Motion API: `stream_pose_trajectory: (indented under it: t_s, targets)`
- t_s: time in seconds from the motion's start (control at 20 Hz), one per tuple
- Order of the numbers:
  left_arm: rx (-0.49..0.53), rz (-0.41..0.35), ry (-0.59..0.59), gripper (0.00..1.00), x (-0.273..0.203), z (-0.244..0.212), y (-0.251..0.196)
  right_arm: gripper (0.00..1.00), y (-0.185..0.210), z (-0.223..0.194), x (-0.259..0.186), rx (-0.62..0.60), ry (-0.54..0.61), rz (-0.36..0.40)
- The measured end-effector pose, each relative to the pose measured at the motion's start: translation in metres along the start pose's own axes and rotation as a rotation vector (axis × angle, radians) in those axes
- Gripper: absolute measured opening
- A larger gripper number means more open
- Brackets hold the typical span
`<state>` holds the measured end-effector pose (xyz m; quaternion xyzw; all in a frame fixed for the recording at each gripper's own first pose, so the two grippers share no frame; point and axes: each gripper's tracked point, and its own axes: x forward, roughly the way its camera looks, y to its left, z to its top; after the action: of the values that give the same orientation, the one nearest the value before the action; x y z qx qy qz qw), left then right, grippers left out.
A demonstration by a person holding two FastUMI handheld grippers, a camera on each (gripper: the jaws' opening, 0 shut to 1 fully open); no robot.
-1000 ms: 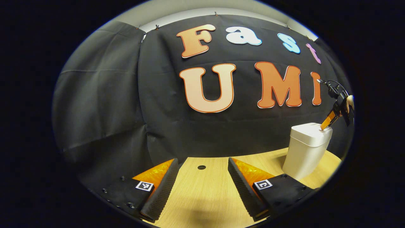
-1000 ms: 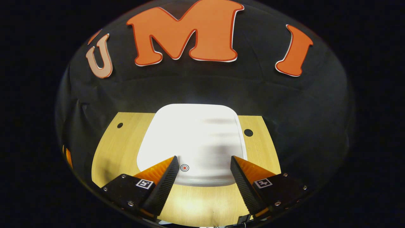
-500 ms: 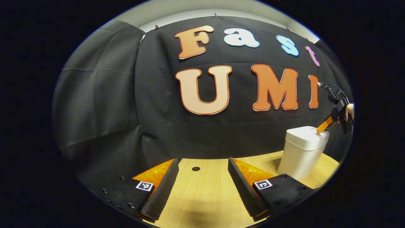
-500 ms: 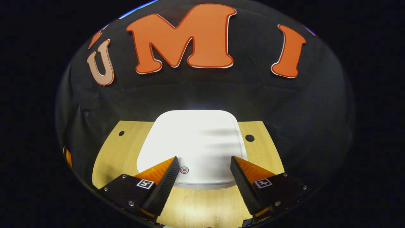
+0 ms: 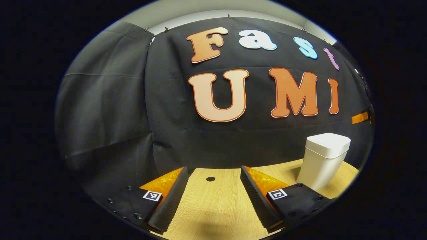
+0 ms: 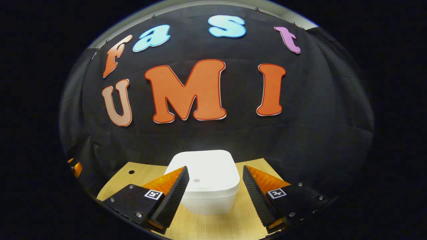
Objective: Press the lid of the desktop garbage bin to open it, pick up the crumpled paper on the desktop and throw it into the bin, then pick up the pop can on the desktop and drop it into the bin, and finally close the garbage bin lid.
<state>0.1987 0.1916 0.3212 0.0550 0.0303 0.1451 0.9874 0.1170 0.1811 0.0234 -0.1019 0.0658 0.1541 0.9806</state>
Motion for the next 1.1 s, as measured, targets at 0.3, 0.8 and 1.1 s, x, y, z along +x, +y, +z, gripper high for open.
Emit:
stream_pose_trajectory:
  t_s: [0.3, 0.8, 1.1]
  targets:
    - [0.035, -0.03, -0.022, 0.99, 0.008, 0.005, -0.016, 0.98, 0.022, -0.04, -0.062, -0.064, -0.081, 0.021]
    - [0.057, -0.056, -0.053, 1.0, 0.02, 0.015, -0.025, 0.98, 0.017, -0.065, -0.069, -0.057, -0.048, -0.017]
    - [0.061, -0.075, -0.049, 0.99, 0.025, 0.016, -0.036, 0.98, 0.013, -0.068, -0.067, -0.074, -0.041, -0.02]
